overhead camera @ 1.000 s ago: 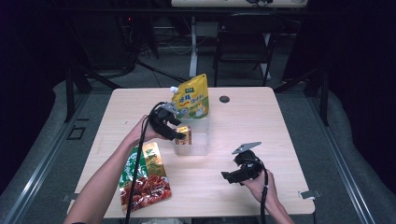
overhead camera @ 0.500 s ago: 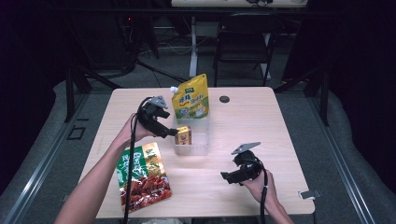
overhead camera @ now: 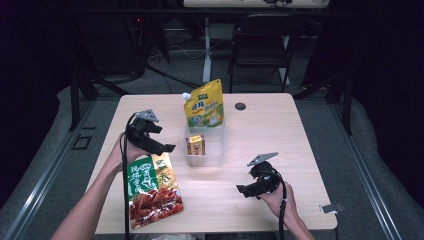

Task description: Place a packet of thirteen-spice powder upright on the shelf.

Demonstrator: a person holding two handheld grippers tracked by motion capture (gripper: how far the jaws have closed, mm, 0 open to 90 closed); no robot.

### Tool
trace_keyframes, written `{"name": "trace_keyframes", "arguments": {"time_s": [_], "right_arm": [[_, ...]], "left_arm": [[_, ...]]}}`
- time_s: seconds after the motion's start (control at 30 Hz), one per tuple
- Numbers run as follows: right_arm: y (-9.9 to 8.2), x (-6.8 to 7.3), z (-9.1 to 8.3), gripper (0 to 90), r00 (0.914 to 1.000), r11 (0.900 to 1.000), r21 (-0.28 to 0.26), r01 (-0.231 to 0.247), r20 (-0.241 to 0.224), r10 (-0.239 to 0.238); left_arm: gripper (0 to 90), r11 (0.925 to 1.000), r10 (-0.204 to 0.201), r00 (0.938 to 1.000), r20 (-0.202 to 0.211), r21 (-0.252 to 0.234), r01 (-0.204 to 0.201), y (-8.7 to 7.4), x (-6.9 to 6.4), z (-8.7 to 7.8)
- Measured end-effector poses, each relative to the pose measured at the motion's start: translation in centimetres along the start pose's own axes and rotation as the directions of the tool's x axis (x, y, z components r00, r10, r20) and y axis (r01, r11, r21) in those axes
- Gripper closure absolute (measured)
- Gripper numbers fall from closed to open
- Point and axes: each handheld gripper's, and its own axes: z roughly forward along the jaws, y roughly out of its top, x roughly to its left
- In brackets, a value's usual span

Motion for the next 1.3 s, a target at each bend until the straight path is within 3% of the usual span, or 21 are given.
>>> {"name": "trace_keyframes", "arguments": {"time_s": [0.13, 0.27, 0.37, 0.43, 0.7, 0.73, 0.77, 0.8, 0.87, 0.97, 1.03, 1.23, 1.3], "right_arm": [[0.0, -0.1, -0.1, 18.6, 1.0000, 1.0000, 0.000, -0.002, -0.003, 0.002], [-0.1, -0.3, -0.3, 19.0, 1.0000, 1.0000, 0.006, -0.003, 0.002, 0.003], [-0.2, -0.4, -0.4, 19.1, 1.0000, 1.0000, 0.003, -0.007, 0.006, 0.007], [-0.2, -0.5, -0.5, 19.2, 0.9998, 0.9999, 0.009, -0.005, 0.017, 0.005], [-0.4, -0.8, -0.7, 19.4, 0.9998, 0.9999, -0.008, -0.012, 0.016, 0.012], [-0.4, -0.8, -0.8, 19.3, 0.9999, 0.9998, -0.013, -0.015, 0.007, 0.015], [-0.4, -0.8, -0.8, 19.3, 0.9999, 0.9998, -0.012, -0.016, 0.003, 0.016], [-0.4, -0.9, -0.9, 19.3, 0.9999, 0.9999, -0.008, -0.012, 0.004, 0.012], [-0.6, -0.9, -0.9, 19.1, 0.9999, 0.9998, -0.015, -0.014, -0.006, 0.013], [-0.8, -1.0, -1.2, 18.9, 0.9999, 0.9999, -0.012, -0.011, -0.001, 0.011], [-1.0, -1.1, -1.3, 18.9, 0.9998, 0.9998, -0.010, -0.018, 0.007, 0.018], [-1.1, -1.1, -1.4, 18.9, 0.9994, 0.9996, -0.015, -0.023, 0.025, 0.024], [-1.0, -1.1, -1.5, 18.9, 0.9994, 0.9998, -0.009, -0.020, 0.030, 0.020]], "left_arm": [[5.5, 0.9980, -0.063, 0.9980, 0.001, -0.008, 0.063, -1.8, 0.2, -0.4], [4.7, 0.9941, -0.108, 0.9933, -0.041, -0.004, 0.108, -3.6, 0.3, -0.9], [4.4, 0.9884, -0.152, 0.9861, -0.068, -0.004, 0.152, -4.8, 0.5, -1.3], [4.5, 0.9852, -0.170, 0.9779, -0.122, 0.001, 0.172, -5.6, 0.6, -1.7], [3.7, 0.9601, -0.279, 0.9375, -0.207, -0.050, 0.275, -8.6, 0.9, -2.9], [3.8, 0.9571, -0.289, 0.9285, -0.233, -0.053, 0.285, -9.0, 0.8, -2.9], [3.4, 0.9565, -0.290, 0.9234, -0.251, -0.046, 0.288, -9.3, 0.9, -2.9], [3.2, 0.9559, -0.290, 0.9231, -0.252, -0.033, 0.292, -9.5, 1.0, -3.0], [3.4, 0.9521, -0.303, 0.9114, -0.279, -0.046, 0.302, -10.0, 1.1, -3.2], [3.7, 0.9384, -0.344, 0.9029, -0.258, -0.059, 0.340, -10.9, 1.6, -3.7], [3.9, 0.9301, -0.365, 0.8908, -0.270, -0.067, 0.361, -11.6, 1.9, -3.8], [5.2, 0.8978, -0.439, 0.8627, -0.251, -0.089, 0.431, -13.3, 3.0, -4.3], [5.8, 0.8916, -0.451, 0.8571, -0.249, -0.084, 0.445, -13.8, 3.3, -4.3]]}}
